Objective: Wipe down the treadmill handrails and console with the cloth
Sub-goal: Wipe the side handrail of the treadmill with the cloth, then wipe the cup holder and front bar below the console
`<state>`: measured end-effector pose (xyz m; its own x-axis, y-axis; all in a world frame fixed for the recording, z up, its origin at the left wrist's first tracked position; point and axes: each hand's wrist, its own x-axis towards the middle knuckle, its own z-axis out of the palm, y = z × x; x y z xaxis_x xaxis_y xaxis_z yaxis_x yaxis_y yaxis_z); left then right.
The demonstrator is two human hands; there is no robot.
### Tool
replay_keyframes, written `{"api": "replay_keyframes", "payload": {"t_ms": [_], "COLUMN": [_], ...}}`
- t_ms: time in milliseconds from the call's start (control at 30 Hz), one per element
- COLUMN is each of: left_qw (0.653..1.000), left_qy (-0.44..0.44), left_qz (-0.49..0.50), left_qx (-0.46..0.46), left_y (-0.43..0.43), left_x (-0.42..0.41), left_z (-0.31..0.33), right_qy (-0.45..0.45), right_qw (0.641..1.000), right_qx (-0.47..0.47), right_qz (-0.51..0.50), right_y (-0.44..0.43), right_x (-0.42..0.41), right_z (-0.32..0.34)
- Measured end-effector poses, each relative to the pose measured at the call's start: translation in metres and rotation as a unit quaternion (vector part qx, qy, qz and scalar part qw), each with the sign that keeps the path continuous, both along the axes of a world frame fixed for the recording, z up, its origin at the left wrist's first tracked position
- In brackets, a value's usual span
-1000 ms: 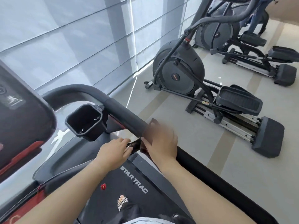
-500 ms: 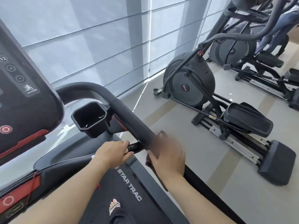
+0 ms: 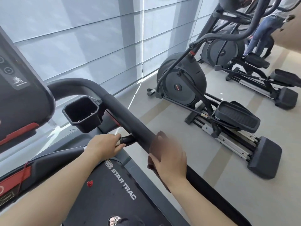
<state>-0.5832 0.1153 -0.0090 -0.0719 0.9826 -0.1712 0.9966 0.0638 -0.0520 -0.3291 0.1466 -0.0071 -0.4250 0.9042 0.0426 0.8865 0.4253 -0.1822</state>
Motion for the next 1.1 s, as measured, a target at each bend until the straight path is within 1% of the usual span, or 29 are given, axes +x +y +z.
{"api": "replay_keyframes", "payload": {"t_ms": [133, 200, 267, 333, 433, 467, 533, 600, 767, 833, 933, 1100], "left_qw": [0.998, 0.995, 0.993, 0.993, 0.987, 0.986, 0.988, 0.991, 0.992, 0.988, 0.974, 0.943], "left_qy": [-0.04, -0.078, -0.091, -0.095, -0.105, -0.102, -0.083, -0.072, -0.071, -0.097, -0.17, -0.221], "left_qz": [0.037, 0.067, 0.072, 0.071, 0.111, 0.122, 0.114, 0.102, 0.108, 0.119, 0.15, 0.237], "left_qx": [-0.016, -0.018, -0.007, -0.006, -0.044, -0.056, -0.061, -0.053, -0.008, -0.004, 0.016, 0.076], "left_y": [-0.004, -0.01, -0.018, -0.029, -0.049, -0.054, -0.06, -0.06, -0.063, -0.065, -0.067, -0.08], "left_x": [0.0, -0.004, -0.013, -0.029, -0.054, -0.059, -0.06, -0.056, -0.055, -0.055, -0.061, -0.098], "left_z": [0.009, 0.014, 0.021, 0.028, 0.036, 0.037, 0.036, 0.034, 0.036, 0.038, 0.042, 0.047], "right_qy": [0.03, 0.043, 0.039, 0.048, 0.094, 0.098, 0.094, 0.104, 0.141, 0.16, 0.188, 0.23], "right_qw": [0.999, 0.999, 0.999, 0.999, 0.994, 0.993, 0.99, 0.989, 0.987, 0.984, 0.979, 0.958], "right_qx": [-0.007, -0.02, -0.017, -0.005, 0.033, 0.052, 0.084, 0.096, 0.067, 0.057, 0.047, 0.02], "right_qz": [-0.015, -0.007, 0.008, 0.021, 0.043, 0.05, 0.055, 0.04, 0.04, 0.043, 0.068, 0.168], "right_y": [0.016, 0.028, 0.035, 0.034, 0.025, 0.022, 0.019, 0.023, 0.039, 0.044, 0.051, 0.057], "right_x": [-0.023, -0.047, -0.067, -0.072, -0.06, -0.056, -0.054, -0.061, -0.1, -0.11, -0.122, -0.163], "right_z": [0.003, 0.007, 0.01, 0.011, 0.008, 0.004, -0.002, -0.003, 0.005, 0.008, 0.013, 0.03]}}
